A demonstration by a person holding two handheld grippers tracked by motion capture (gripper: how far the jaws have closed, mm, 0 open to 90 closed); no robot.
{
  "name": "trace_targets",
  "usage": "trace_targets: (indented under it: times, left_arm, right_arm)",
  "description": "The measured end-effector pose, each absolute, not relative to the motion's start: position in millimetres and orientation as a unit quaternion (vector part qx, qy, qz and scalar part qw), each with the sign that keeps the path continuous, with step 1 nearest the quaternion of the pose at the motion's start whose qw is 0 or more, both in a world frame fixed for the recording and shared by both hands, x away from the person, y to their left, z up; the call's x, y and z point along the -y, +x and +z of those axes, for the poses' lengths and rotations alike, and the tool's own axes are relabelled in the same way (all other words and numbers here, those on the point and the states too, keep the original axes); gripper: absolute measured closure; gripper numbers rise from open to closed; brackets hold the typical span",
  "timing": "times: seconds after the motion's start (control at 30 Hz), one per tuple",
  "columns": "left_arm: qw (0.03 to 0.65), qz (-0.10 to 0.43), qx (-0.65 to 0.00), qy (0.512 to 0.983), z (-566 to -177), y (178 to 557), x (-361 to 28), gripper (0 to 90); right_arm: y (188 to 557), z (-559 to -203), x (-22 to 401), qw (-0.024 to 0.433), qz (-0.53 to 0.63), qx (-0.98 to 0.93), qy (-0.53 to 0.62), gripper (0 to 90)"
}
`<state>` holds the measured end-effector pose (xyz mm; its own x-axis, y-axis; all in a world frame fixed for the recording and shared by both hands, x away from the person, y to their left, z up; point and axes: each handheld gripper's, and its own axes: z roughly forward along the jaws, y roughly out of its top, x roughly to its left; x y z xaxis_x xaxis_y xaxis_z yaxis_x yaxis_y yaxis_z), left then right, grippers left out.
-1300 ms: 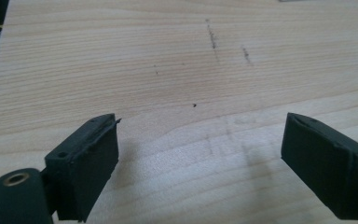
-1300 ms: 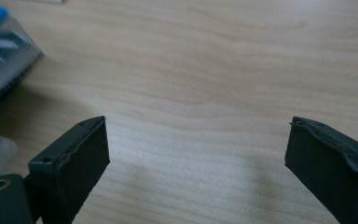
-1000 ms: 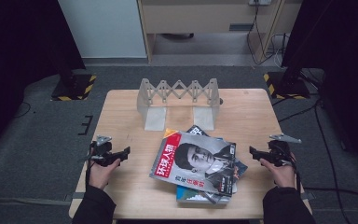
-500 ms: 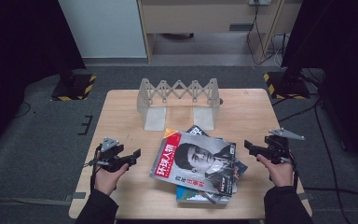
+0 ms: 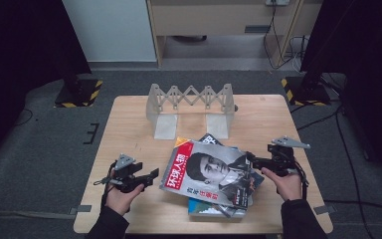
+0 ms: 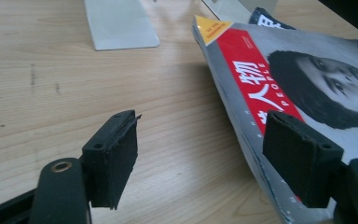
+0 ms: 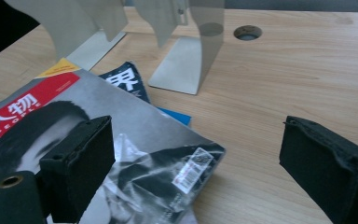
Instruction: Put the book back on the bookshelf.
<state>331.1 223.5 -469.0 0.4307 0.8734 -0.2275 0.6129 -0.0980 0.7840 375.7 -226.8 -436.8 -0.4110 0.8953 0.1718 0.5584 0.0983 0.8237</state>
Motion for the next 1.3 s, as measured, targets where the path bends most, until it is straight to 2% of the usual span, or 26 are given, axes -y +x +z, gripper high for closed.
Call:
trace_targets:
  times: [0.63,0.97,1.3]
  left_arm:
    - [0.421,0.090,-0.491,0.757,-484,326,-195,26.6]
    - [0.427,0.058,-0.491,0.757,-492,328,-188,22.5]
    - [0.445,0.003,-0.489,0.750,-503,337,-181,18.5]
  right_arm:
    - [367,-461,190,0.171,0.421,-0.754,0.474,9.2]
    - [360,-471,184,0.160,0.420,-0.760,0.468,8.1]
    - [361,-480,179,0.145,0.414,-0.768,0.467,7.9]
